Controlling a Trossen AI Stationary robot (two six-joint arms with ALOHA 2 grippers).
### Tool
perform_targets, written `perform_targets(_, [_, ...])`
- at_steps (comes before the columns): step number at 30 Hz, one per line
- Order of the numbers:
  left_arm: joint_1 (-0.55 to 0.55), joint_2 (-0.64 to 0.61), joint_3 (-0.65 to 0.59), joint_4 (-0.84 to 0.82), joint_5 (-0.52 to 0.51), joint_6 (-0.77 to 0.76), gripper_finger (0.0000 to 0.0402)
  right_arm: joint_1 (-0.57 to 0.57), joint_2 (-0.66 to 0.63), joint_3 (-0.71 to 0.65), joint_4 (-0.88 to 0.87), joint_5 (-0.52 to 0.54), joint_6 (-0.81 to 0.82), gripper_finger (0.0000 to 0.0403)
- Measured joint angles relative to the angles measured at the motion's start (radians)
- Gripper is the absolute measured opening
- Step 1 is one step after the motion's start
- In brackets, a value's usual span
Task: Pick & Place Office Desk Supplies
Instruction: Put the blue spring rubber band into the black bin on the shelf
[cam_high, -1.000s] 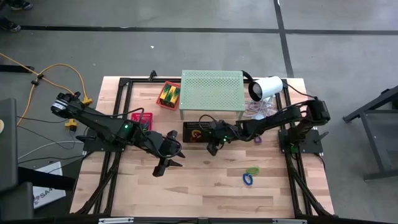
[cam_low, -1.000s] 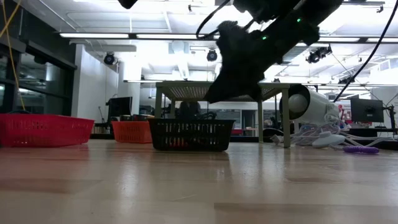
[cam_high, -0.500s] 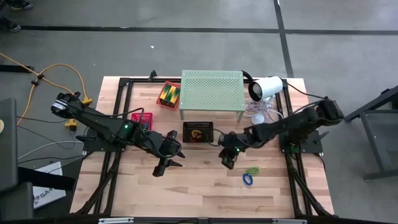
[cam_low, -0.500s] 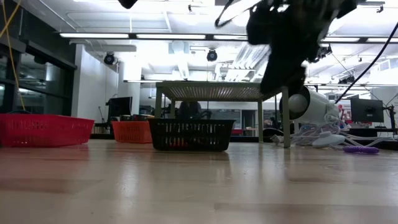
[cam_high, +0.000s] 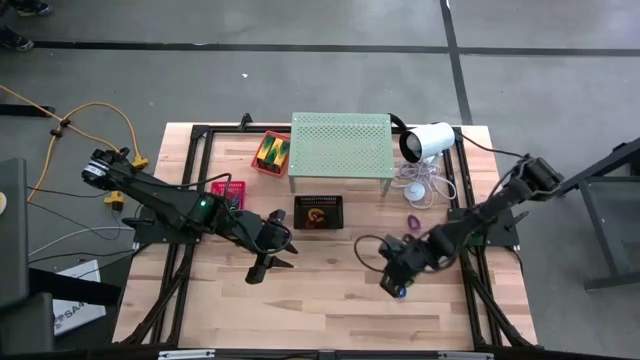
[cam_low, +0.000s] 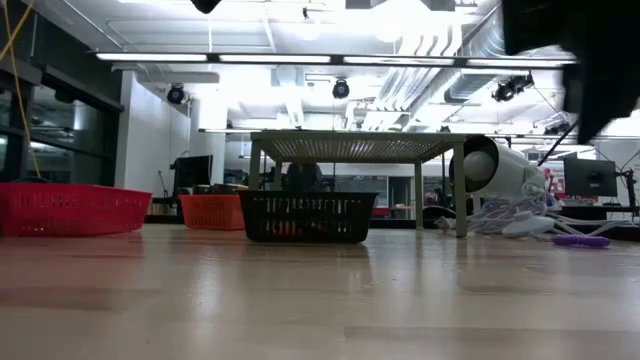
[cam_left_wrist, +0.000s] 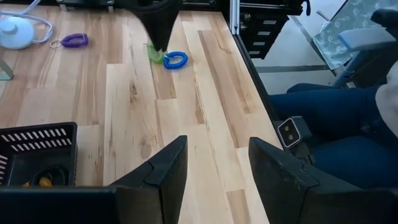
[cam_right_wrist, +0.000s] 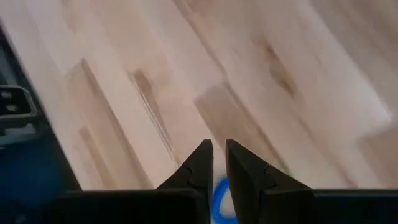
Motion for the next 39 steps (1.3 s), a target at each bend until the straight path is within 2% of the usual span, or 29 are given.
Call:
perform_targets(8, [0.0, 0.0, 0.0, 0.0, 0.0, 0.0, 0.0166, 0.143, 0.0, 0.0, -0.064, 0.066, 0.282, 0.0032])
perform_targets(13, [0.0, 0.0, 0.0, 0.0, 0.0, 0.0, 0.0166, 0.187, 0.0, 0.0, -0.064, 0.084, 0.304, 0.0034])
perform_targets(17, [0.0, 0.0, 0.0, 0.0, 0.0, 0.0, 0.0166, 0.207, 0.011, 0.0, -0.062, 0.085, 0.269, 0.0053])
perform_targets(22, [0.0, 0.0, 0.0, -0.001, 0.0, 0.0, 0.0166, 0.225, 0.034, 0.0, -0.063, 0.06, 0.282, 0.0095])
perform_targets(27, [0.0, 0.0, 0.0, -0.001, 0.0, 0.0, 0.0166, 0.238, 0.056, 0.0, -0.056, 0.003, 0.388, 0.0123])
perform_targets(33, [0.0, 0.0, 0.0, -0.001, 0.0, 0.0, 0.0166, 0.222, 0.074, 0.0, -0.06, -0.084, 0.579, 0.0123])
perform_targets(39, [0.0, 0.0, 0.0, -0.001, 0.0, 0.0, 0.0166, 0.209, 0.118, 0.0, -0.069, -0.104, 0.622, 0.0122])
